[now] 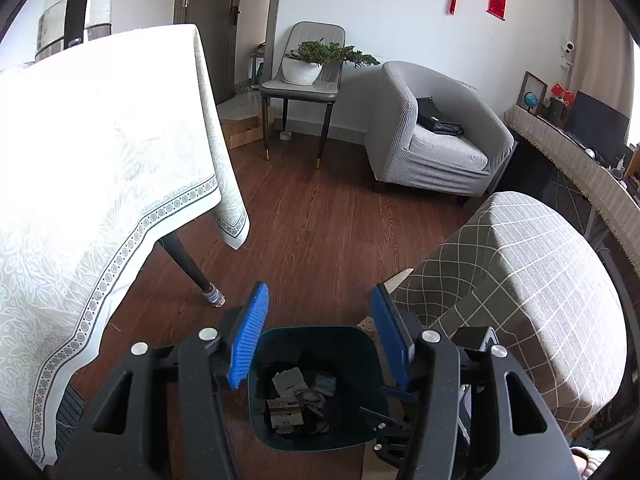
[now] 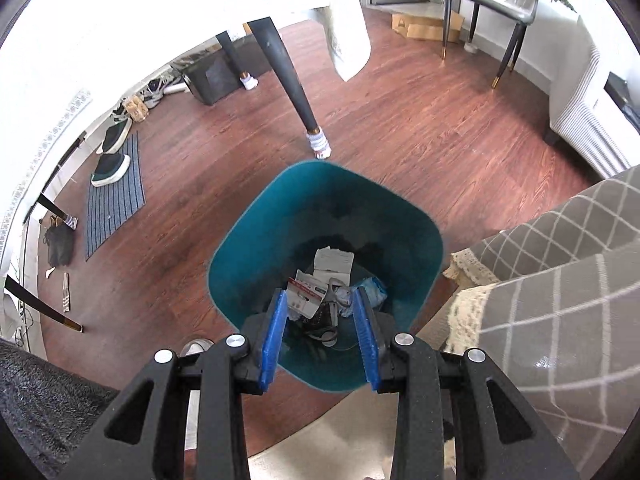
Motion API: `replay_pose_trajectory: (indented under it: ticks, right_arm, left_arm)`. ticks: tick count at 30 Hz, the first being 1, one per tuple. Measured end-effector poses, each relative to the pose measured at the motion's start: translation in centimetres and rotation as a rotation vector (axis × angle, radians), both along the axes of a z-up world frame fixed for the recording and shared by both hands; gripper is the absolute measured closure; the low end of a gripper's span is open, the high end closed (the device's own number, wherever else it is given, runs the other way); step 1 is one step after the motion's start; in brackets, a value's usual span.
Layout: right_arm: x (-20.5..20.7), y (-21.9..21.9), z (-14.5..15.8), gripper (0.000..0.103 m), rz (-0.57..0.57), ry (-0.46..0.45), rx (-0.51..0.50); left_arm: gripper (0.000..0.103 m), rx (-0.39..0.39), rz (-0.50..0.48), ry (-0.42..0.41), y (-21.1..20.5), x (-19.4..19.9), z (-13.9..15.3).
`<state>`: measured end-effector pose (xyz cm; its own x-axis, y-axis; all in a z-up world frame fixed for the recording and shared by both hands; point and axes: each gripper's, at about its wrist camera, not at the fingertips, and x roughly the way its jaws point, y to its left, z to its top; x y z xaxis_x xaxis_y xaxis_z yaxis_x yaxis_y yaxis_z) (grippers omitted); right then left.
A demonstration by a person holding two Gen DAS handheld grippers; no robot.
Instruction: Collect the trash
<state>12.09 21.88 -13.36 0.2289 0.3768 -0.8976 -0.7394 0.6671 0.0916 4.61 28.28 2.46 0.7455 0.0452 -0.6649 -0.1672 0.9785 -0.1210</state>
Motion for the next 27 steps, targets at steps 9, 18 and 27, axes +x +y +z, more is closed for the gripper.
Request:
replay_pose_trajectory:
  ticks: [9,18,27]
  right_arm:
    - [-2.0,-2.4,5.7,0.020,0.009,-0.137,0.073]
    - [-4.2,-9.3,10.8,0.020,-0.121,-0.239,0.158]
    - [-5.3,-18.4,14.5,0.012,-0.307,-0.303,0.221]
  left_arm:
    - [0.042,0.030,-0.006,-0.069,-2.3,-0.2,3.1]
    - [0.028,0.050,-0.003,-0.130,-4.6,-2.9,6.0]
    - [0.010,0.114,-0.011,-0.100,-8.2,-6.7,3.8]
